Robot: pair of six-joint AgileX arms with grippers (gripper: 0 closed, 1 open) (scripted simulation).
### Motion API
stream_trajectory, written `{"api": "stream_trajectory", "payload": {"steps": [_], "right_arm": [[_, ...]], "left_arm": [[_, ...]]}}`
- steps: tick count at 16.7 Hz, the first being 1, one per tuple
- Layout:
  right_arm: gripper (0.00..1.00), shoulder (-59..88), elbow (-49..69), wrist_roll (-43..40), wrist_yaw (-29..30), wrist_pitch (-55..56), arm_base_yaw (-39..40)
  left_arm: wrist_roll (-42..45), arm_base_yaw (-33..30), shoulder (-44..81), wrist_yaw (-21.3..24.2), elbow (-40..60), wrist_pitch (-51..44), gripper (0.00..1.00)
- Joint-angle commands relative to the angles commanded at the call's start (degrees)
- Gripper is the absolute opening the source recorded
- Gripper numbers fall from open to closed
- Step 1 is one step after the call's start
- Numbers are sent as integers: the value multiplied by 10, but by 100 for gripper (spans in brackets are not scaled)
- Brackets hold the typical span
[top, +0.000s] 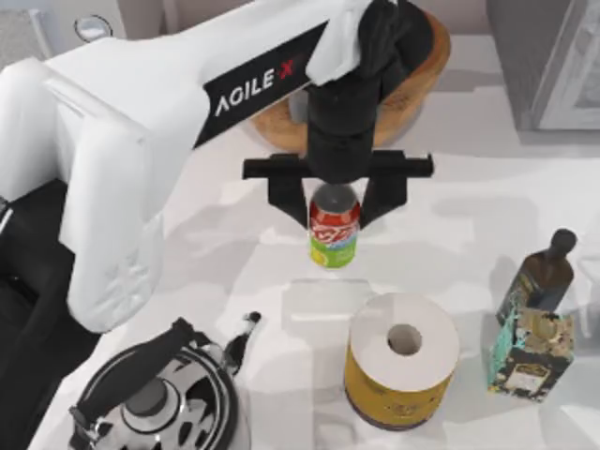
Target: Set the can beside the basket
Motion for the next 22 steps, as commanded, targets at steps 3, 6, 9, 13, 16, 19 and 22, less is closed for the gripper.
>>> {"api": "stream_trajectory", "payload": {"steps": [3,6,9,13,16,19,22], "right_arm": [[100,0,0,0,0,0,0],[100,0,0,0,0,0,0],[100,0,0,0,0,0,0],[100,0,0,0,0,0,0],[100,0,0,0,0,0,0],[100,0,0,0,0,0,0],[100,0,0,0,0,0,0]], "left_arm": [[2,2,1,1,-2,1,0],[0,-3,2,7,-7,-5,0],[-1,-9,16,18,-24,-16,0],[-1,-5,12,12,-30,0,0],[0,0,-1,0,-19,19,0],[0,0,-1,0,-19,19,0],[0,0,-1,0,-19,19,23]]}}
